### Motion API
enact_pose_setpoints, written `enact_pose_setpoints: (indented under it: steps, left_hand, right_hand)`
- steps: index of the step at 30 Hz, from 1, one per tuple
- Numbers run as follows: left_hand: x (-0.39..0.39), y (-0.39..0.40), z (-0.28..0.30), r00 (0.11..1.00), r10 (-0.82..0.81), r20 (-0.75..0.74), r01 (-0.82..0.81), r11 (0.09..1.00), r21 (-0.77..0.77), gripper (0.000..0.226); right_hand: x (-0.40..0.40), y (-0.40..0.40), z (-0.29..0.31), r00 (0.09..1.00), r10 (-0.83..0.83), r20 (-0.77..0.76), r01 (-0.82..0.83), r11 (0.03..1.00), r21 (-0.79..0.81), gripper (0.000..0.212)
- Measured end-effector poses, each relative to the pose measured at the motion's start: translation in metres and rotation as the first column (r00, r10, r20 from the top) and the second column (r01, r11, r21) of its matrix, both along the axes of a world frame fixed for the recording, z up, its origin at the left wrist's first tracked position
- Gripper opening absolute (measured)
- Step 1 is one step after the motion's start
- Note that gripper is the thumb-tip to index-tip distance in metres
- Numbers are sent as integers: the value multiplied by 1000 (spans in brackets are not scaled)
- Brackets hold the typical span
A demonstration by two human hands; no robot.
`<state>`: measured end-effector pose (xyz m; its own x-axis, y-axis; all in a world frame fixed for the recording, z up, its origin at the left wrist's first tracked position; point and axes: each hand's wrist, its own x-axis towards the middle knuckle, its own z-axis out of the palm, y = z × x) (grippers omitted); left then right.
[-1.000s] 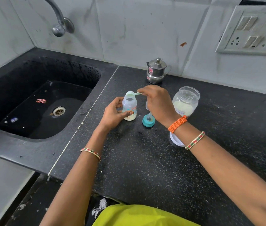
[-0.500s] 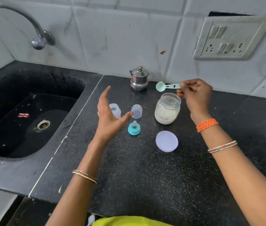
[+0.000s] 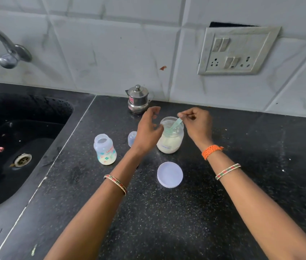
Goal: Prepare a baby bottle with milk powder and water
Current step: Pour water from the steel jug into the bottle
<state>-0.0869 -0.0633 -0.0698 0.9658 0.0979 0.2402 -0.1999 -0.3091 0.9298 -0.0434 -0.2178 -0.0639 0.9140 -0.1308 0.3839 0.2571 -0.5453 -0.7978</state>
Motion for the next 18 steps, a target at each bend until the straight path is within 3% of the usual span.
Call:
enact_pose_setpoints:
  steps: [2,5,10,12,18]
  left_hand:
    - [4,0,-4,998,22,-51,-23,999,-29,49]
    - [4,1,-9,995,25,-92,-29,999,-44,47]
    - [6,4,-7,995,6,-102,-12,998,-57,44]
    - [10,9,-4,996,6,-89,-12,998,-60,44]
    - [28,43,17,1000,10,-25,-13,993,-120,42]
  right_hand:
    - [2,7,-5,996,61,-61,-66,994,-86,9]
    - [6,13,-11,993,-6,-120,-34,945,-325,15]
    - [17,14,-5,985,-61,-159,-10,913,-407,11]
    - [17,15,-1,987,-49,-154,-8,937,-349,10]
    - [28,14,23,995,-32,-92,38,997,63,8]
